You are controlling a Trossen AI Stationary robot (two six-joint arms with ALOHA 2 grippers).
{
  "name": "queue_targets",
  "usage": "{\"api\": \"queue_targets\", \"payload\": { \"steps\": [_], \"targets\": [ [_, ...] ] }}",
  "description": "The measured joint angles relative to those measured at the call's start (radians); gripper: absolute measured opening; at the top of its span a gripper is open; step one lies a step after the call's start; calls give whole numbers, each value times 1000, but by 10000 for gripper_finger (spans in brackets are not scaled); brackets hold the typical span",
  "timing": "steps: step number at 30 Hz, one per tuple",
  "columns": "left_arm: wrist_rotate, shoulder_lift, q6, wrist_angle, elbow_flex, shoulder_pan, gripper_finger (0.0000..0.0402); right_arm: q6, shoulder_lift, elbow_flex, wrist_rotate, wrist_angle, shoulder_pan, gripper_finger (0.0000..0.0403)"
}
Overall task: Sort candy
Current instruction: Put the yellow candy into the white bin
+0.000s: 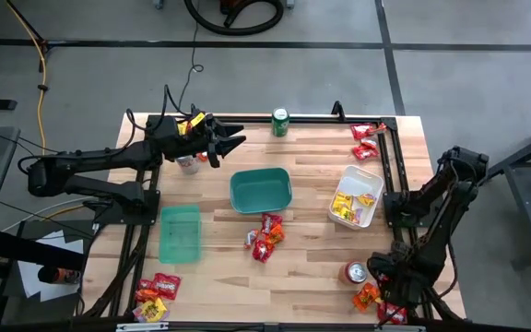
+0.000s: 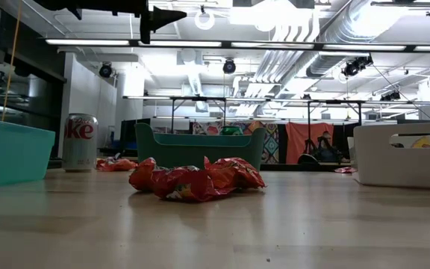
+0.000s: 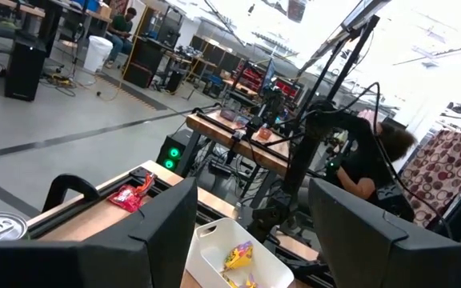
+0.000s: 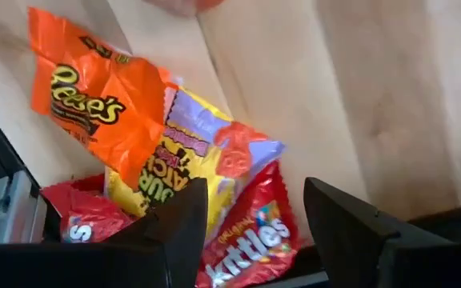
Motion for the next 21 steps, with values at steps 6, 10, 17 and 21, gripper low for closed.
{"api": "queue_targets", "payload": {
  "steps": [6, 10, 17, 21],
  "targets": [
    [0, 0, 0, 0, 0, 0, 227, -8, 55, 0, -30, 42, 0, 201],
    [0, 0, 0, 0, 0, 0, 227, -8, 68, 0, -30, 46, 0, 201],
    [-10, 0, 0, 0, 0, 0, 227, -40, 79, 0, -34, 54, 0, 172],
    [-10, 0, 0, 0, 0, 7, 227, -54, 79, 0, -49, 55, -5, 75]
  ]
}}
